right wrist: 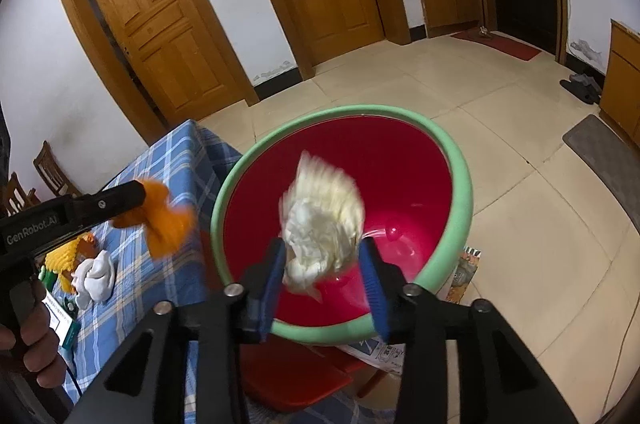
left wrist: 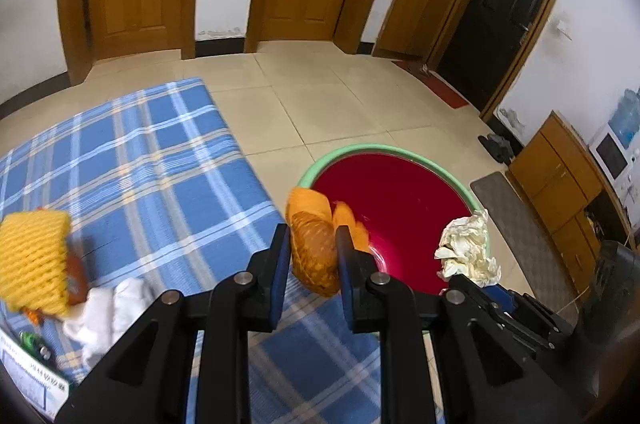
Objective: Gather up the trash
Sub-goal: 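Open the right tool to drop the paper while the left tool drops the orange bundle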
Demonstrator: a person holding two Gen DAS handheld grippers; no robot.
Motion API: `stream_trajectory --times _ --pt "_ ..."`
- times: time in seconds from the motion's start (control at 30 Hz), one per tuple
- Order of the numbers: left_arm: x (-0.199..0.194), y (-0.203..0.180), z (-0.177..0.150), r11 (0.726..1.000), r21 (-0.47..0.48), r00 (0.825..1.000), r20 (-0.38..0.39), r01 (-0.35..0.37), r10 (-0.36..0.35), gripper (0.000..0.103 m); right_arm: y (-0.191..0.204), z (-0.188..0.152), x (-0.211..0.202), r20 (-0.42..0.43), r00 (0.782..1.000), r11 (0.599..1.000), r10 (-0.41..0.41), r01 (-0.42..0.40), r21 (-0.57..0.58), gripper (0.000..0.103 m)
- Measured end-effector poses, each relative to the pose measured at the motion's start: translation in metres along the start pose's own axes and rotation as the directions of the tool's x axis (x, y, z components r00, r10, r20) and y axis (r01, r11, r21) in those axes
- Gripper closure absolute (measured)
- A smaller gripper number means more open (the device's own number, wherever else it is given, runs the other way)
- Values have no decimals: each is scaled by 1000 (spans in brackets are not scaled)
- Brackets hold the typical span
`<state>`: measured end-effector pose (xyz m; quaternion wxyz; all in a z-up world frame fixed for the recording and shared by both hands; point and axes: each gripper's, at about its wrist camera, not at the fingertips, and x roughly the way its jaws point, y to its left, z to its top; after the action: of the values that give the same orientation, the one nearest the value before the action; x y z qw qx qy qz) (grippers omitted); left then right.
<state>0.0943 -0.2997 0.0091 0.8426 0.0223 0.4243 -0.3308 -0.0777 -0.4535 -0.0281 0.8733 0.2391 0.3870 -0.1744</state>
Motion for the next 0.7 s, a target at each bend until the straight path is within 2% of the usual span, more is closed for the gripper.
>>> stream_trajectory --times 0.17,0.4,0.7 --pt "11 -10 3 1000 21 1000 -18 17 -17 70 -2 2 4 2 1000 1000 -1 1 15 54" --pt "8 -12 2 1000 16 1000 -17 4 -4 68 0 2 -2 14 1000 1000 3 -4 18 52" --pt "-16 2 -4 999 -36 1000 7 -20 20 68 7 2 -15 33 999 999 30 -30 18 46"
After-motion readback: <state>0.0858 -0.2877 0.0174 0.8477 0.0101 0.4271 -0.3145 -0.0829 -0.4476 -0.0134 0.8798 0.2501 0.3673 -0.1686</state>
